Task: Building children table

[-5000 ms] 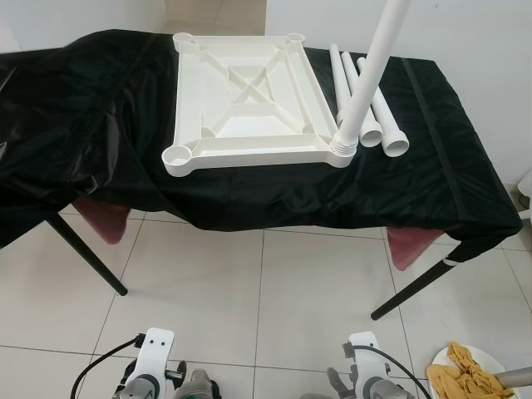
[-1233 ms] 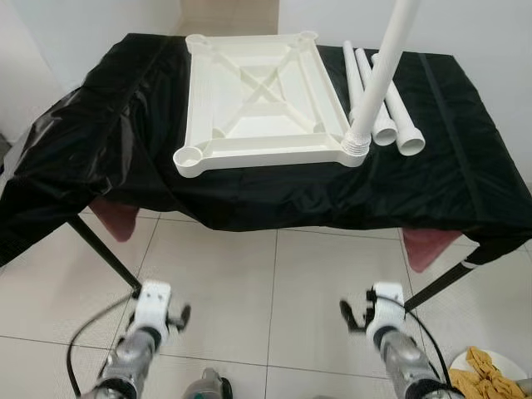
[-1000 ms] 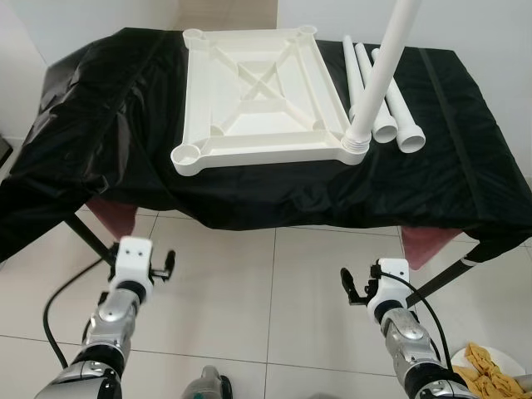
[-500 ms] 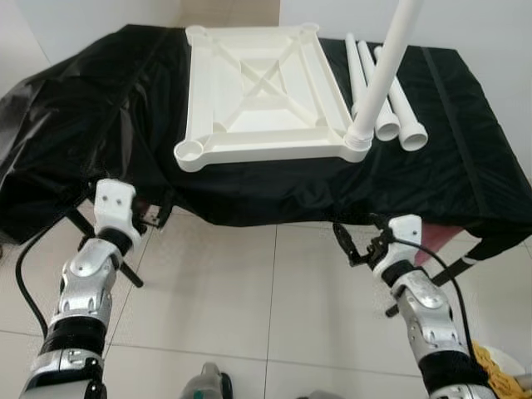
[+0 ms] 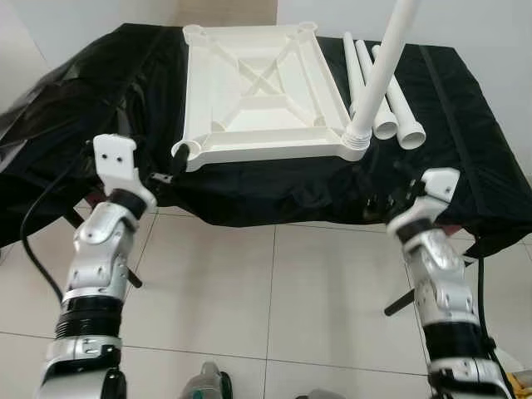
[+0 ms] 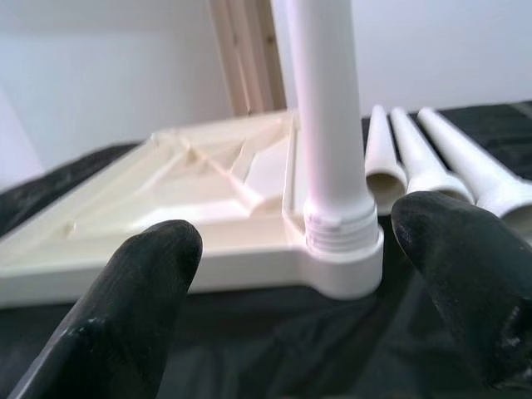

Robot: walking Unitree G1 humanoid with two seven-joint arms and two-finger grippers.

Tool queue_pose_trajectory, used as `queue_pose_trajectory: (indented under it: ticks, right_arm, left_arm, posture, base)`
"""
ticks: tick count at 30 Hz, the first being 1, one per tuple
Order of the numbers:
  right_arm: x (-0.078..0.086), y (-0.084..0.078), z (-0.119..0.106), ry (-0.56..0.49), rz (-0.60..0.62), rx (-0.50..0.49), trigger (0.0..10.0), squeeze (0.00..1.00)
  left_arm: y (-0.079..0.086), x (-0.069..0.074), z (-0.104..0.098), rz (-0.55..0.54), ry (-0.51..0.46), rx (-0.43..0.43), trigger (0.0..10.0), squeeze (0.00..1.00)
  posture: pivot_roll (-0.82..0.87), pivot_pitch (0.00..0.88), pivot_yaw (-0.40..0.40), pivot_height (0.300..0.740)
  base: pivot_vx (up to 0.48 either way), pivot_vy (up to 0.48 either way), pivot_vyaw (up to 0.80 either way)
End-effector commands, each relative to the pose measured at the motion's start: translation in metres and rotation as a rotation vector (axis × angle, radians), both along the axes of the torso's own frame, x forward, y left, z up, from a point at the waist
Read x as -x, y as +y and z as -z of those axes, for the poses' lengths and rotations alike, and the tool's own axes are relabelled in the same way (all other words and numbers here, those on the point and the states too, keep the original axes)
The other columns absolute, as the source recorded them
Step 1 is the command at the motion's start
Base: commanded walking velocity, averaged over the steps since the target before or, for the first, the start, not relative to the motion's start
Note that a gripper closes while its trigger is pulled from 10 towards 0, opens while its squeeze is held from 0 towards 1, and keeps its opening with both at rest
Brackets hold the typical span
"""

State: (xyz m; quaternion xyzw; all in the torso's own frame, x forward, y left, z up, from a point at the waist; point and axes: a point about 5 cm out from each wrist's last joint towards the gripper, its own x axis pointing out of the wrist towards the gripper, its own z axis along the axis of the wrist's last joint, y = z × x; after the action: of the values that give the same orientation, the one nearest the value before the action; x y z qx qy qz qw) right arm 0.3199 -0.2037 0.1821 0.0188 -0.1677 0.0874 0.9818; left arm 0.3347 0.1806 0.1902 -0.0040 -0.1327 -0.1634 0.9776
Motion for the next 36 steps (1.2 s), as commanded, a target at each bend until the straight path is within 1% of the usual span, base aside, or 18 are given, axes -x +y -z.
queue_pose_trajectory:
  ticks: [1, 4, 5, 9, 13, 17, 19, 21, 24, 29, 36]
  right_arm:
    - [0.000, -0.005, 0.007, 0.030, 0.063, -0.036, 10.0, 0.00]
    - [0.000, -0.004, 0.004, 0.021, 0.080, -0.033, 10.0, 0.00]
    - [0.001, -0.004, 0.004, 0.019, 0.088, -0.029, 10.0, 0.00]
    - [0.004, -0.002, 0.005, 0.018, 0.109, -0.014, 10.0, 0.00]
    - [0.009, 0.002, 0.009, 0.021, 0.120, -0.022, 10.0, 0.00]
    - [0.011, 0.006, 0.011, 0.027, 0.110, -0.018, 10.0, 0.00]
    - [0.012, 0.007, 0.012, 0.030, 0.107, -0.007, 10.0, 0.00]
    - [0.013, 0.008, 0.011, 0.028, 0.107, -0.003, 10.0, 0.00]
    - [0.014, 0.007, 0.008, 0.021, 0.111, 0.004, 10.0, 0.00]
    - [0.017, 0.006, 0.004, 0.011, 0.125, 0.018, 10.0, 0.00]
    - [0.016, 0.001, 0.003, 0.005, 0.164, 0.014, 10.0, 0.00]
  left_arm:
    - [-0.007, -0.001, -0.005, -0.004, 0.003, 0.033, 10.0, 0.00]
    - [-0.010, -0.001, -0.007, -0.034, 0.000, 0.055, 10.0, 0.00]
    - [-0.009, -0.001, -0.005, -0.054, 0.007, 0.069, 10.0, 0.00]
    - [-0.008, 0.000, 0.001, -0.066, 0.035, 0.092, 10.0, 0.00]
    - [-0.013, 0.003, 0.005, -0.055, 0.062, 0.085, 10.0, 0.00]
    - [-0.014, 0.003, 0.007, -0.058, 0.068, 0.070, 10.0, 0.00]
    - [-0.013, 0.002, 0.009, -0.075, 0.094, 0.094, 10.0, 0.00]
    - [-0.013, 0.002, 0.009, -0.077, 0.102, 0.107, 10.0, 0.00]
    - [-0.015, 0.001, 0.010, -0.087, 0.107, 0.101, 10.0, 0.00]
    - [-0.020, 0.001, 0.011, -0.069, 0.112, 0.096, 10.0, 0.00]
    - [-0.017, 0.001, 0.009, -0.071, 0.105, 0.084, 10.0, 0.00]
  posture:
    - [0.04, 0.059, 0.014, 0.740]
    - [0.03, 0.057, 0.018, 0.740]
    - [0.02, 0.051, 0.022, 0.740]
    - [0.02, 0.050, 0.025, 0.740]
    - [0.00, 0.054, 0.031, 0.740]
    - [-0.01, 0.060, 0.033, 0.740]
    - [-0.02, 0.068, 0.039, 0.740]
    - [-0.03, 0.072, 0.043, 0.740]
    - [-0.04, 0.073, 0.045, 0.740]
    - [-0.04, 0.075, 0.047, 0.740]
    - [-0.04, 0.074, 0.045, 0.740]
  base:
    - [0.000, 0.000, 0.00]
    - [0.000, 0.000, 0.00]
    - [0.000, 0.000, 0.00]
    - [0.000, 0.000, 0.00]
    - [0.000, 0.000, 0.00]
    - [0.000, 0.000, 0.00]
    - [0.000, 0.000, 0.00]
    - [0.000, 0.000, 0.00]
    - [0.000, 0.000, 0.00]
    - [0.000, 0.000, 0.00]
    - [0.000, 0.000, 0.00]
